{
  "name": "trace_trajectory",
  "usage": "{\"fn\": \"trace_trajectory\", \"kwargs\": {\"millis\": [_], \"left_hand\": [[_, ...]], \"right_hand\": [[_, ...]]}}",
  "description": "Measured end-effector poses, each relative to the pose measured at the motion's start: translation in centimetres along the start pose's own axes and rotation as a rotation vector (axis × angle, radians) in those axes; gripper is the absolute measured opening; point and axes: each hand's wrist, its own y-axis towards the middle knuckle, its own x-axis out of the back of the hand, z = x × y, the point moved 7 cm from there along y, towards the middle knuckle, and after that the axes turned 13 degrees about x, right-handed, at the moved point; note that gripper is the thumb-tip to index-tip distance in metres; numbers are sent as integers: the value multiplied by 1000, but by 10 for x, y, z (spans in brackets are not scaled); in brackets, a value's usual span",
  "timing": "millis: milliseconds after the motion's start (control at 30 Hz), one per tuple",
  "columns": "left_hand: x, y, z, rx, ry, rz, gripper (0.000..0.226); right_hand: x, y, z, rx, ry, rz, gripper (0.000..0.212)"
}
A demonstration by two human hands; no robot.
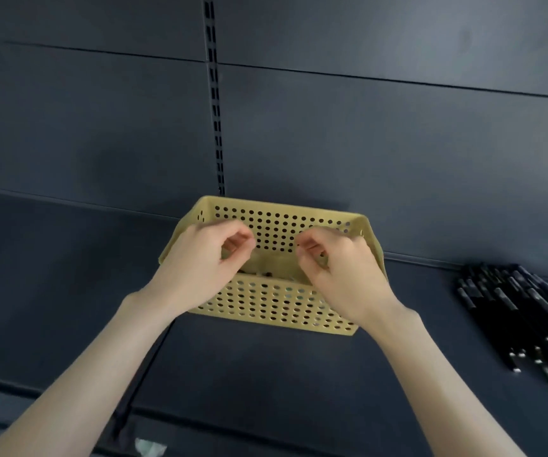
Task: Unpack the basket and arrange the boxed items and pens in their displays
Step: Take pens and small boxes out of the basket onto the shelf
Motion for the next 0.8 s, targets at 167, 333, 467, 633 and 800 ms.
{"fn": "trace_trajectory", "kwargs": {"millis": [167, 333, 467, 633, 800], "left_hand": [[-22, 41, 25, 99, 45, 250, 14], [-43, 68, 49, 133, 113, 506, 22], [-62, 70, 63, 115, 253, 918, 57], [-80, 81, 65, -71, 559, 1171, 65], [-103, 85, 68, -157, 590, 1283, 43]], "right_hand": [[-24, 34, -26, -14, 67, 174, 17], [-51, 53, -46, -50, 187, 402, 20], [-74, 60, -57, -100, 262, 649, 31], [-103, 59, -58, -177, 306, 1003, 48], [-124, 53, -59, -250, 348, 1090, 37]]}}
